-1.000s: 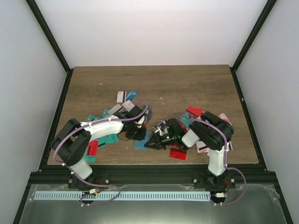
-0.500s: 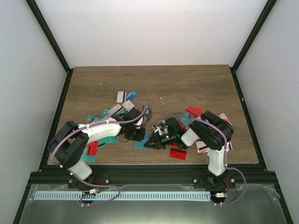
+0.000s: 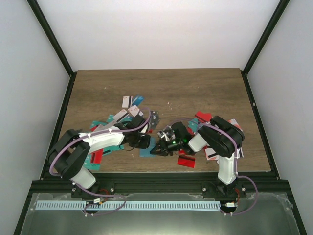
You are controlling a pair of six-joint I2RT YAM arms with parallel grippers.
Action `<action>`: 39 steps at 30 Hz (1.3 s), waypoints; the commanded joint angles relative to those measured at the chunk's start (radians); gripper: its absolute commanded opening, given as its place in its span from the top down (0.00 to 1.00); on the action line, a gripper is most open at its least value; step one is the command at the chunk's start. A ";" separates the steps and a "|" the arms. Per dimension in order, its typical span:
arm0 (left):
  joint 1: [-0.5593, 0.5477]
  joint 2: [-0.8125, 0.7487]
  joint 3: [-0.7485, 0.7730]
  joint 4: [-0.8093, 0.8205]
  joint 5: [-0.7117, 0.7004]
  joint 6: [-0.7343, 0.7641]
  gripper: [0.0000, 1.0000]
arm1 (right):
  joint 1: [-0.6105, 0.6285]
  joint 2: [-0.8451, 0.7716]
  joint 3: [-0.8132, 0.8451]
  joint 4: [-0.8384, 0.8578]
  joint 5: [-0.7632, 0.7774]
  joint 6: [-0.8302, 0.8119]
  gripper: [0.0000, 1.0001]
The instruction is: Put the credit cards into the card holder
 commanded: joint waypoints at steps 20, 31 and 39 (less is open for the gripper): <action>-0.040 0.129 -0.260 -0.218 -0.141 -0.238 0.96 | -0.008 0.103 0.065 -0.566 0.344 -0.089 0.99; -0.127 0.150 -0.188 -0.411 -0.218 -0.314 0.96 | -0.009 0.129 0.113 -0.641 0.357 -0.134 0.99; -0.105 0.106 -0.310 -0.216 -0.033 -0.335 0.96 | -0.011 0.120 0.205 -0.794 0.450 -0.220 0.99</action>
